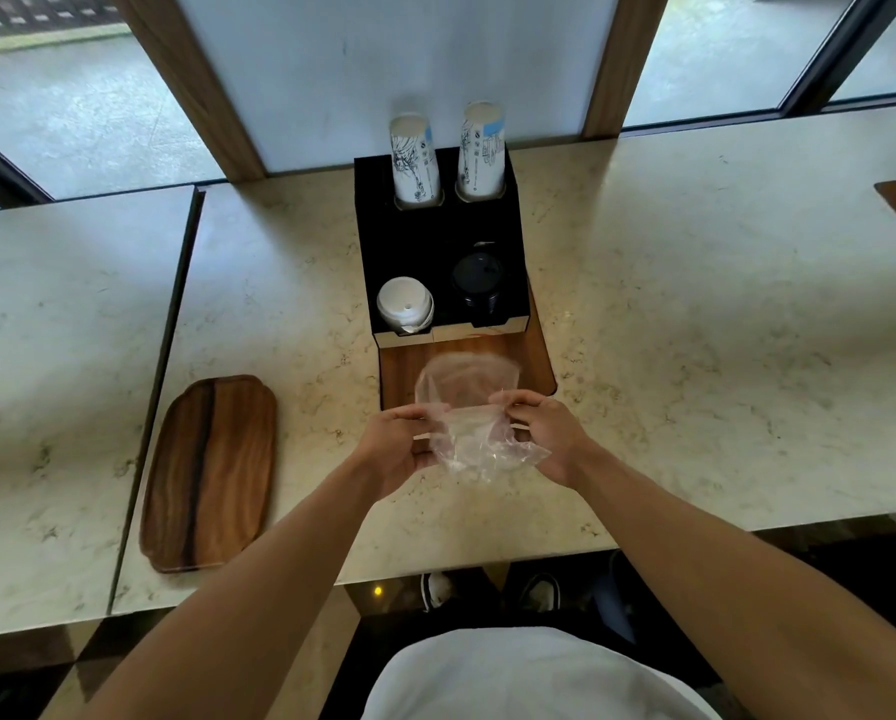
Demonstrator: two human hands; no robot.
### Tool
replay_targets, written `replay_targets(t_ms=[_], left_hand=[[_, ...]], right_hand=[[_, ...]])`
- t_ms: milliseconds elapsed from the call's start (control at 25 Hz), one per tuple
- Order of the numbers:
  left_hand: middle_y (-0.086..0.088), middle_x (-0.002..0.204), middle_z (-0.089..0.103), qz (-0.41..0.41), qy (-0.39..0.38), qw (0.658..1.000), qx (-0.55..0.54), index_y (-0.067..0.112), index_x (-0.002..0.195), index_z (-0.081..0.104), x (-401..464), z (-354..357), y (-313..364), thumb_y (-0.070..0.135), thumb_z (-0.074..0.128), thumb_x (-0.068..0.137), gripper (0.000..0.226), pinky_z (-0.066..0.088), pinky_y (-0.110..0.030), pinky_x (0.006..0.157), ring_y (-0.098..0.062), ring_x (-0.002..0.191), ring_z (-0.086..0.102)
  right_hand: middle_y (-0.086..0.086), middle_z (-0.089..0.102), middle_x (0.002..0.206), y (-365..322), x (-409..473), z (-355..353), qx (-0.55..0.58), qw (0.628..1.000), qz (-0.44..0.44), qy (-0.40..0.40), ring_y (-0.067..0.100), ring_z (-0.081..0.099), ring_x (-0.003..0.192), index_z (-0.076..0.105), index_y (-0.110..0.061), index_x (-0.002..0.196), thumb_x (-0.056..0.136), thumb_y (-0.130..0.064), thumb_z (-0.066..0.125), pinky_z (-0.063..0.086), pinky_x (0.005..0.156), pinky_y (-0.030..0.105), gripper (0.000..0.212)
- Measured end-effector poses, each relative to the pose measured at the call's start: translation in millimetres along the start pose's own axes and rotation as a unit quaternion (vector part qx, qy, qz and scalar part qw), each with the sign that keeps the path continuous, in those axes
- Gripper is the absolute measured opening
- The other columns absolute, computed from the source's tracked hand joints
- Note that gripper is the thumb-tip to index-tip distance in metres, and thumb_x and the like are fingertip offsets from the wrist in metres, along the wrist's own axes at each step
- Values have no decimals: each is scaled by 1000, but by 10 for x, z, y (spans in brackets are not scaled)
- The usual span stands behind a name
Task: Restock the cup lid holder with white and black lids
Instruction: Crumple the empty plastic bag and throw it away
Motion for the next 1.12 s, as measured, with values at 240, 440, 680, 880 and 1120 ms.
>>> replay_targets(t_ms=[240, 440, 680, 880, 1120], left_hand=[[-21, 107, 66, -28, 21, 999, -42, 1, 109, 70, 13, -16, 10, 0, 41, 85, 37, 62, -49, 74, -32, 84, 69], [-19, 122, 70, -94, -58, 994, -19, 18, 122, 66, -28, 17, -34, 50, 67, 87, 48, 59, -57, 85, -44, 110, 68], [-21, 122, 69, -58, -57, 995, 65, 16, 136, 55, -24, 19, -48, 6, 69, 89, 50, 60, -45, 79, -29, 82, 71], [-22, 117, 59, 15, 60, 998, 30, 13, 109, 48, 21, 7, -1, -12, 63, 87, 37, 60, -40, 59, -33, 78, 64], [-23, 102, 67, 81, 65, 992, 72, 4, 89, 64, 35, 8, 17, -9, 58, 94, 15, 60, -35, 60, -25, 70, 68]], right_hand=[[15, 70, 90, 23, 10, 13, 34, 997, 71, 14, 30, 66, 82, 69, 1, 94, 92, -29, 52, 59, 66, 41, 34], [11, 72, 98, -13, -7, -4, -66, 997, 29, -25, 24, 73, 82, 65, -2, 111, 85, -18, 73, 59, 71, 39, 31], [11, 61, 95, -52, 36, -26, -103, 994, -27, -5, 30, 64, 86, 60, -11, 97, 80, 0, 75, 52, 88, 48, 25], [6, 59, 92, -70, -11, 35, -148, 988, -13, -52, 23, 59, 84, 65, -25, 102, 75, -27, 80, 54, 76, 41, 31], [10, 52, 88, -56, -80, 70, -195, 975, -23, -103, 24, 56, 79, 59, -40, 120, 81, -30, 74, 56, 74, 36, 43]])
Point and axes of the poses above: each hand's wrist, its own x-axis towards the middle knuckle, its own z-axis out of the palm, y = z × x, the point moved 3 cm from there along x, towards the middle knuckle
